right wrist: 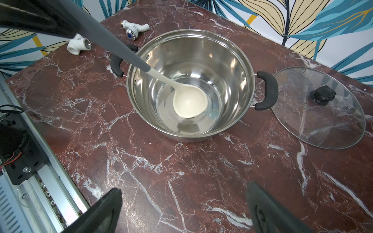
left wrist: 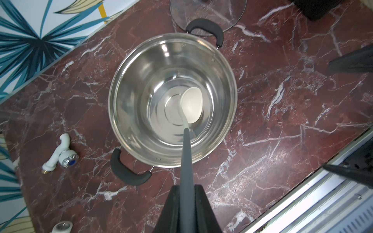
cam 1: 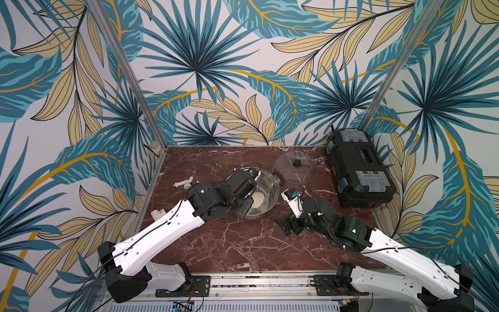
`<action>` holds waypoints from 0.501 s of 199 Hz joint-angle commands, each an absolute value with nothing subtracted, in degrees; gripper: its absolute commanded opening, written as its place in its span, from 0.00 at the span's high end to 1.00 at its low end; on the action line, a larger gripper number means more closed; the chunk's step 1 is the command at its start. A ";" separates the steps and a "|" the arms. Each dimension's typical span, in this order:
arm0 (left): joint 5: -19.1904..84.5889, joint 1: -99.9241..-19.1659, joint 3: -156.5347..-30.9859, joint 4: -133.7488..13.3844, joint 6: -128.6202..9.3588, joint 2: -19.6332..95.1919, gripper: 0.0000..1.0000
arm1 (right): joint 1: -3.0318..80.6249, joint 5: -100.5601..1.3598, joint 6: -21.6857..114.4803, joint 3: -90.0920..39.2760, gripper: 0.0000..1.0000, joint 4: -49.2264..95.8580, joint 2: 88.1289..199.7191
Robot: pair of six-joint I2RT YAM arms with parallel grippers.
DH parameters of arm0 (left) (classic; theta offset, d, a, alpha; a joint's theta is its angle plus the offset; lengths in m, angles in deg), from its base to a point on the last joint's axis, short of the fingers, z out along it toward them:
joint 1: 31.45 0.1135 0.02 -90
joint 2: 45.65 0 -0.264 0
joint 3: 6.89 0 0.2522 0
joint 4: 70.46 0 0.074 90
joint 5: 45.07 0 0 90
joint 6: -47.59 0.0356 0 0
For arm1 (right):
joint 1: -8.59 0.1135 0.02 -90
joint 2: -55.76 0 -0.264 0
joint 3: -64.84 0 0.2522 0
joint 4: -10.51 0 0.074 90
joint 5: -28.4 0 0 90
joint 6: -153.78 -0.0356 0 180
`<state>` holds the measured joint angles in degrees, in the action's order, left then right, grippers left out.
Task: Stir the soup with a spoon
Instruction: Stir the soup in the pan with a stick.
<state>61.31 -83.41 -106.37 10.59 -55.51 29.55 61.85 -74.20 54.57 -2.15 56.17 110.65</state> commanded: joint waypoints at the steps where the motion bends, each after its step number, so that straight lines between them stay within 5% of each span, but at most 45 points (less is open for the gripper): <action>1: 67.44 -83.48 -107.19 17.59 -55.69 29.94 1.00 | 62.02 -73.18 54.25 -2.27 0.01 55.33 111.67; 100: 77.43 -83.13 -113.30 9.30 -52.85 38.90 1.00 | 62.03 -72.92 53.55 -1.18 0.00 55.47 110.93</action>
